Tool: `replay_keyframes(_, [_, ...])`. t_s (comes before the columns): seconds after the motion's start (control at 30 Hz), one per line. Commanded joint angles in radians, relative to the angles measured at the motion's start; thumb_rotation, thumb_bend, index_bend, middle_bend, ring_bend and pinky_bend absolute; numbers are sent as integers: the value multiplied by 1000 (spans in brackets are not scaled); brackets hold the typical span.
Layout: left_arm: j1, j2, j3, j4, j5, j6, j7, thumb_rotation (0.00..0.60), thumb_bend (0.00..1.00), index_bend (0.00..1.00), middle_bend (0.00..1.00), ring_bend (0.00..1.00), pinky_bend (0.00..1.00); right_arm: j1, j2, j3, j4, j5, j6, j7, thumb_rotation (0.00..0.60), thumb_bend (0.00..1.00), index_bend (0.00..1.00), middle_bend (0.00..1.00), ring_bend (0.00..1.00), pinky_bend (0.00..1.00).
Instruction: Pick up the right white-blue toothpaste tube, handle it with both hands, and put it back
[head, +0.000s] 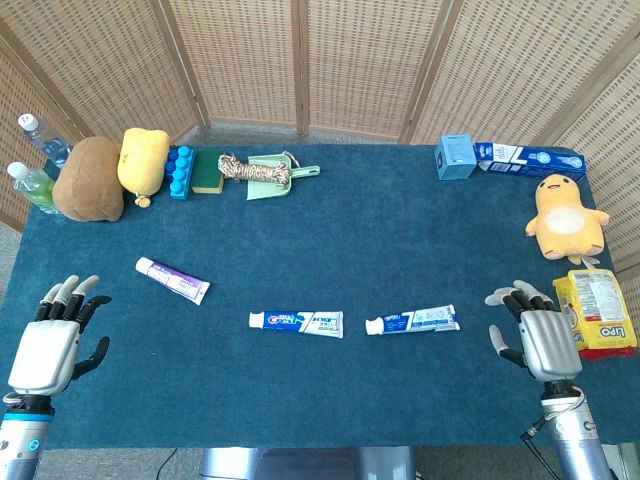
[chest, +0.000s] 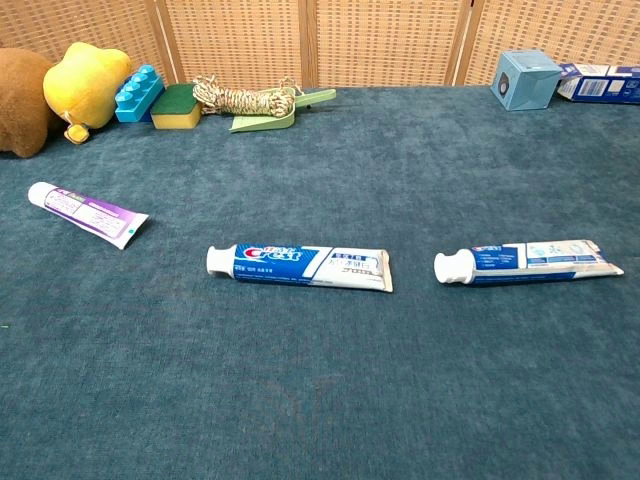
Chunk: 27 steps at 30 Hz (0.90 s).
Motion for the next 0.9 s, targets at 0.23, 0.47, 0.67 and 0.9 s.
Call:
replay_keyframes(0.23, [0, 6, 5, -1, 14, -3, -9, 600, 342, 232, 117, 42, 78, 1, 3, -4, 5, -3, -10, 18, 600, 416, 338, 332, 172, 252])
replay_keyframes(0.47, [-10, 42, -3, -19, 19, -13, -18, 600, 342, 228, 117, 44, 79, 35, 11, 6, 5, -12, -53, 15, 600, 409, 323, 329, 171, 252])
replay_keyframes(0.67, [-22, 76, -17, -28, 17, -21, -21, 600, 343, 227, 117, 44, 79, 89, 0, 19, -2, 10, -133, -15, 600, 378, 319, 321, 160, 247])
replay_keyframes(0.9, [-48, 87, -34, -20, -4, -53, -34, 600, 343, 227, 116, 44, 79, 189, -105, 32, 48, 96, -258, -194, 600, 309, 302, 221, 81, 233])
